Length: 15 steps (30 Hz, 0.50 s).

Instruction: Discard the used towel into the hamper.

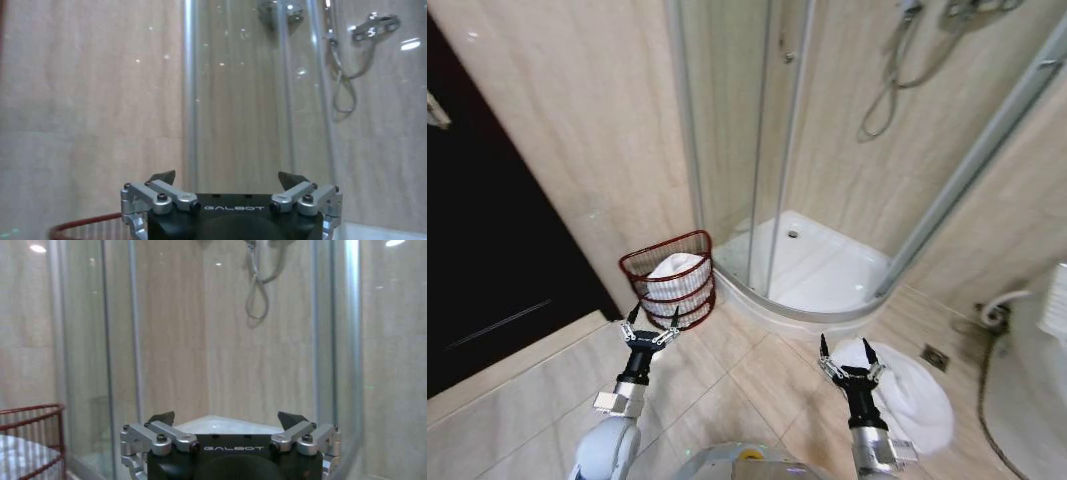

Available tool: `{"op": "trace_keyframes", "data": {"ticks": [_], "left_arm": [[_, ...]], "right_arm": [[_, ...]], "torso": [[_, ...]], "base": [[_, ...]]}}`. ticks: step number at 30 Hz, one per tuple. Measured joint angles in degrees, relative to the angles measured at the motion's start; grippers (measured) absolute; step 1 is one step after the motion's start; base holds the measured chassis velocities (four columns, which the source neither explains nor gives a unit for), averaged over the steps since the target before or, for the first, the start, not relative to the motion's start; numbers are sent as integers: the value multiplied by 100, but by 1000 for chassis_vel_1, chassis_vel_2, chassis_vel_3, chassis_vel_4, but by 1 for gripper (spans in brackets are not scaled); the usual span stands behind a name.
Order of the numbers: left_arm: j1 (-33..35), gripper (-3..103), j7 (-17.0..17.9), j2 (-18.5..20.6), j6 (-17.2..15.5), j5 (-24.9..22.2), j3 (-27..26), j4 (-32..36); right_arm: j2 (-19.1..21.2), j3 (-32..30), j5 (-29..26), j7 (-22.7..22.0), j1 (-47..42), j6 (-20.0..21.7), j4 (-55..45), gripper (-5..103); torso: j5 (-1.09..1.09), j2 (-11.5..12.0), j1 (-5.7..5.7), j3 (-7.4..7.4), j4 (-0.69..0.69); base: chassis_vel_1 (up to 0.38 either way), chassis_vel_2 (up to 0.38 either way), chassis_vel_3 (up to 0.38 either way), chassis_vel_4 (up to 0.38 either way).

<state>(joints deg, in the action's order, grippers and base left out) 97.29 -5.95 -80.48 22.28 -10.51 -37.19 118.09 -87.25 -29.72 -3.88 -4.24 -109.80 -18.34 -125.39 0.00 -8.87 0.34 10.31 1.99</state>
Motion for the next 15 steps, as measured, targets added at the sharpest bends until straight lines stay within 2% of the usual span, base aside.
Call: {"op": "trace_keyframes", "data": {"ticks": [15], "left_arm": [[-17, 100, 7, -20, 26, -3, 28, -21]], "right_arm": [[-17, -27, -21, -55, -93, -117, 71, 100]], "torso": [[0, 144, -28, -114, 0]], "base": [[-101, -104, -104, -104]]}}
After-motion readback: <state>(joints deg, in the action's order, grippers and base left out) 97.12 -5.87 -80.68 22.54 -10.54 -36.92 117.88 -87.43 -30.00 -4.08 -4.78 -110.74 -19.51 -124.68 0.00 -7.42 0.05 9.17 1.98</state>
